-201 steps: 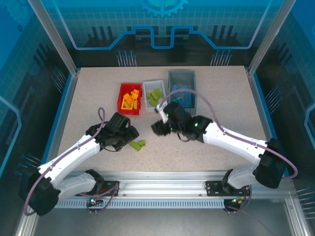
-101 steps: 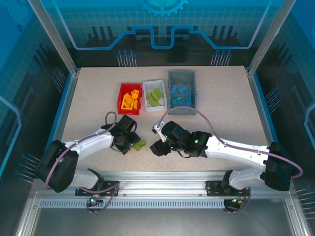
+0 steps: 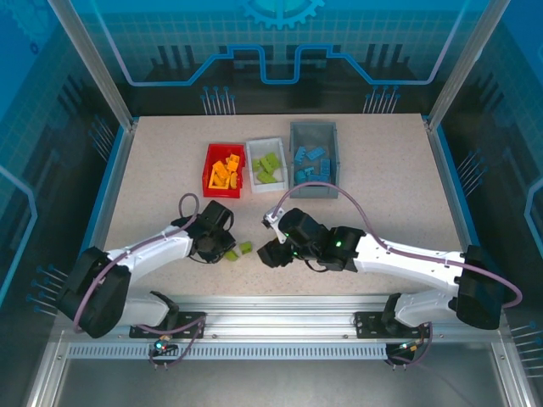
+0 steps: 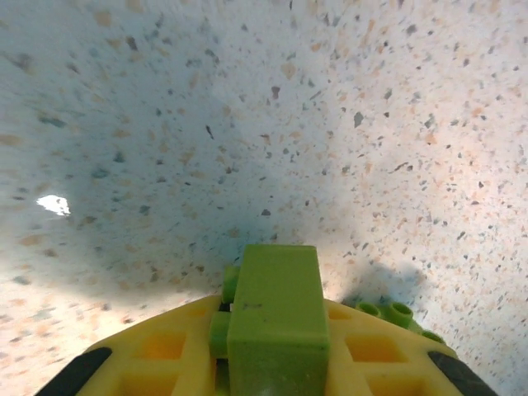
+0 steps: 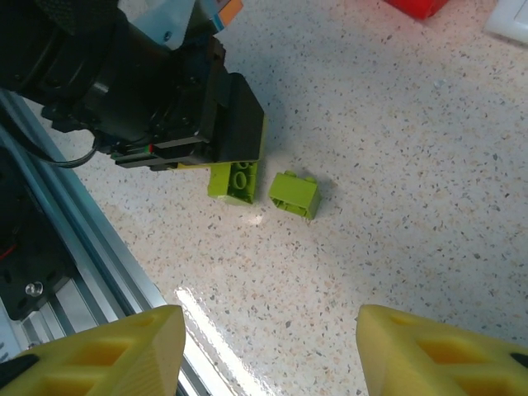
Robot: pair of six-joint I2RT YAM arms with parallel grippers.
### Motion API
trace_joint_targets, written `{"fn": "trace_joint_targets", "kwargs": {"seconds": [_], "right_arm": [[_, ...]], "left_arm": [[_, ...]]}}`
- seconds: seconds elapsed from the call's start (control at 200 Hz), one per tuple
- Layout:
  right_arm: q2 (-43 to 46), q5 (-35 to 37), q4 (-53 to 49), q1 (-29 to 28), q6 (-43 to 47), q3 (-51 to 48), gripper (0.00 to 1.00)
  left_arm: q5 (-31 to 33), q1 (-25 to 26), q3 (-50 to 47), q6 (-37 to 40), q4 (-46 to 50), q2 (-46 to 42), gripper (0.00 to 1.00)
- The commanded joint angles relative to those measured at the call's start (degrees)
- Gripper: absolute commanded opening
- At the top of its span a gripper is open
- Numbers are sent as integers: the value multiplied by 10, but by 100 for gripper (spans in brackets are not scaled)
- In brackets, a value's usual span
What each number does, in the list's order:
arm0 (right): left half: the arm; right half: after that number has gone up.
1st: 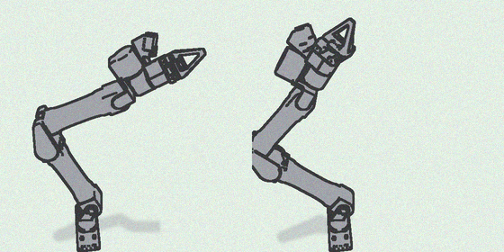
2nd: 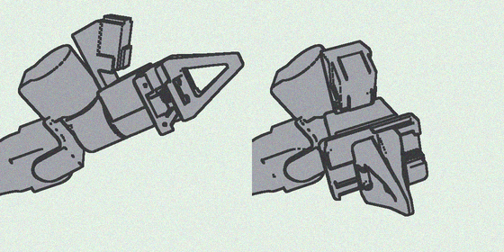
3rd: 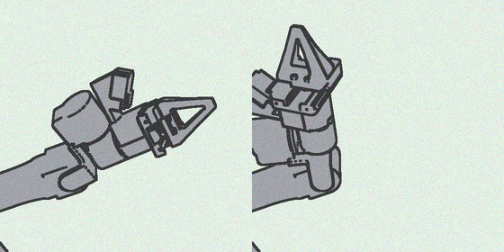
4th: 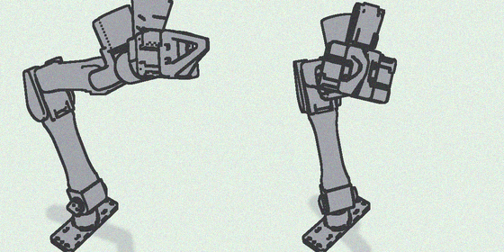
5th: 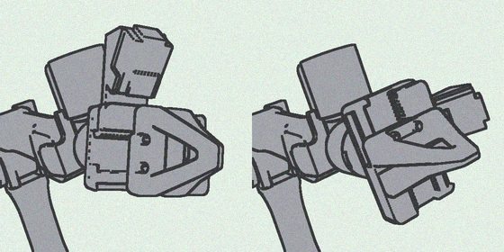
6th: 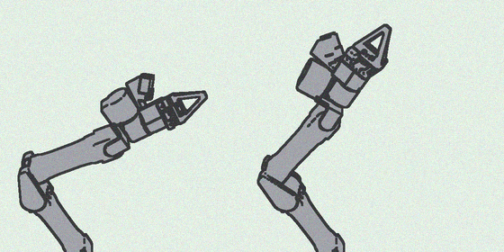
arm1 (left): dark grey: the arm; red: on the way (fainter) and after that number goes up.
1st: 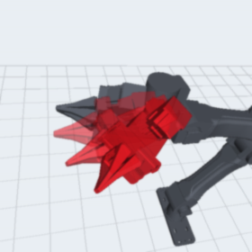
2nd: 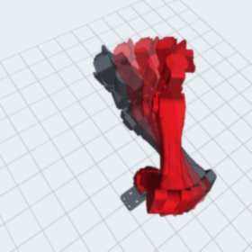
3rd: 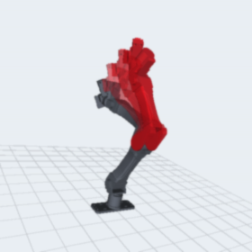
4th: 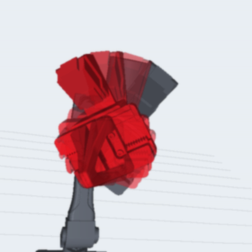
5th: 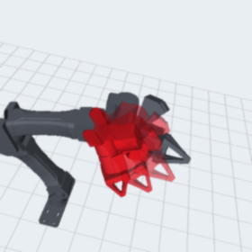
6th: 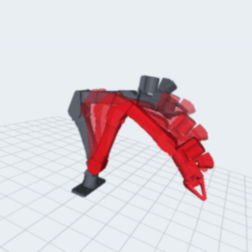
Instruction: Sort the legos into containers by color
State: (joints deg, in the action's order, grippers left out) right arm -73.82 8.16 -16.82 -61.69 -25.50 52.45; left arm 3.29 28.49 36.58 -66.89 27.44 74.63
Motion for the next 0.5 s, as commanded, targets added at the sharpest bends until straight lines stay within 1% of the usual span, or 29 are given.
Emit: {"fn": "trace_joint_targets", "kwargs": {"seconds": [0.0,0.07,0.11,0.265,0.4,0.49], "right_arm": [[46,39,23,-8,-23,-9,57],[76,72,41,-5,-40,-17,56],[94,90,59,0,-51,-40,56],[132,128,146,34,-72,-84,58],[133,109,206,81,-93,-95,59],[129,106,235,99,-100,-96,59]], "left_arm": [[35,-3,59,55,49,-33,22],[33,-3,110,99,55,-26,22],[30,-2,145,128,57,-12,22],[22,-1,289,214,54,87,21],[22,-3,407,269,33,187,21],[21,-4,488,302,23,264,22]]}}
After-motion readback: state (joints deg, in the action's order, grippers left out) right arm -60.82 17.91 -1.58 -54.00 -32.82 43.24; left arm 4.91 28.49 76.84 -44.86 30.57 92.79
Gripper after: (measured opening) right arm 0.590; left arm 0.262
